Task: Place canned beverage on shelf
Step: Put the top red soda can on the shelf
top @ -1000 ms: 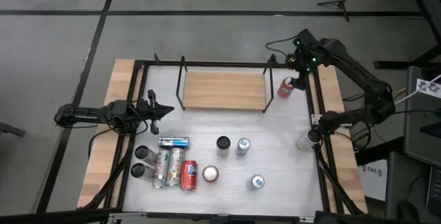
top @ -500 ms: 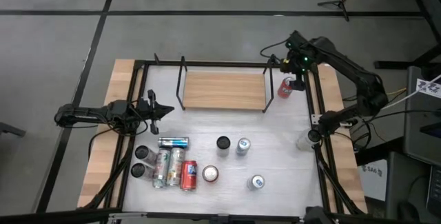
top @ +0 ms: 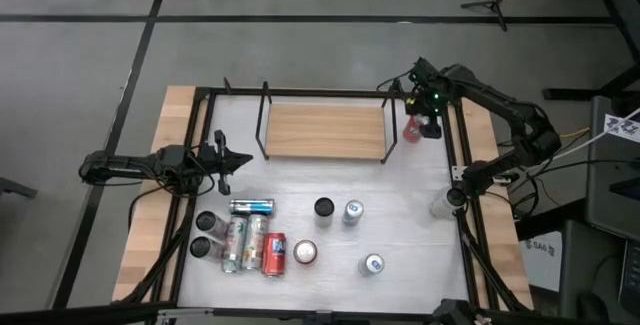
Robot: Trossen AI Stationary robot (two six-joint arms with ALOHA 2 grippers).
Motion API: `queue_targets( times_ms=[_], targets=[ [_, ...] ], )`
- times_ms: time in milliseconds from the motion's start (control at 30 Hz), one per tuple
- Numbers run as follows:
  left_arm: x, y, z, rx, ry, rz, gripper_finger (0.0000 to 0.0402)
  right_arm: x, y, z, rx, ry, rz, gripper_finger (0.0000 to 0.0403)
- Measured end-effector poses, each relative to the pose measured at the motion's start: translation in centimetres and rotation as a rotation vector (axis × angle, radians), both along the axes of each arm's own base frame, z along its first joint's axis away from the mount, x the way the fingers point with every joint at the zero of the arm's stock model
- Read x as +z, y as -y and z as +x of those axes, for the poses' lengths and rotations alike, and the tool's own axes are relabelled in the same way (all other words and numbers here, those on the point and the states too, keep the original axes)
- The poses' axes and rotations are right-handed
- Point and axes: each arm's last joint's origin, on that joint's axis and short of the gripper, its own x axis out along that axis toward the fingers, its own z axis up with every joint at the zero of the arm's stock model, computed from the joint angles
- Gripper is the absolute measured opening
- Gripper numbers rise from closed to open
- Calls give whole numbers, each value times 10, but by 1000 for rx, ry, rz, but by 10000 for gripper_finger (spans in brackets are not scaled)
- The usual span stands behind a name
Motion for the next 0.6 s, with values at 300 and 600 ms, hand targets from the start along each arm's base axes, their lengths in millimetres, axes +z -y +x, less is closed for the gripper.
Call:
queue_targets(
  times_ms=[300, 600],
  targets=[
    [0, 0, 0, 0, 1, 0, 0, -16, 1, 1, 11, 25, -35, 381],
    [0, 0, 0, 0, 0, 0, 0, -16, 1, 1, -25, 28, -33, 381]
  ],
)
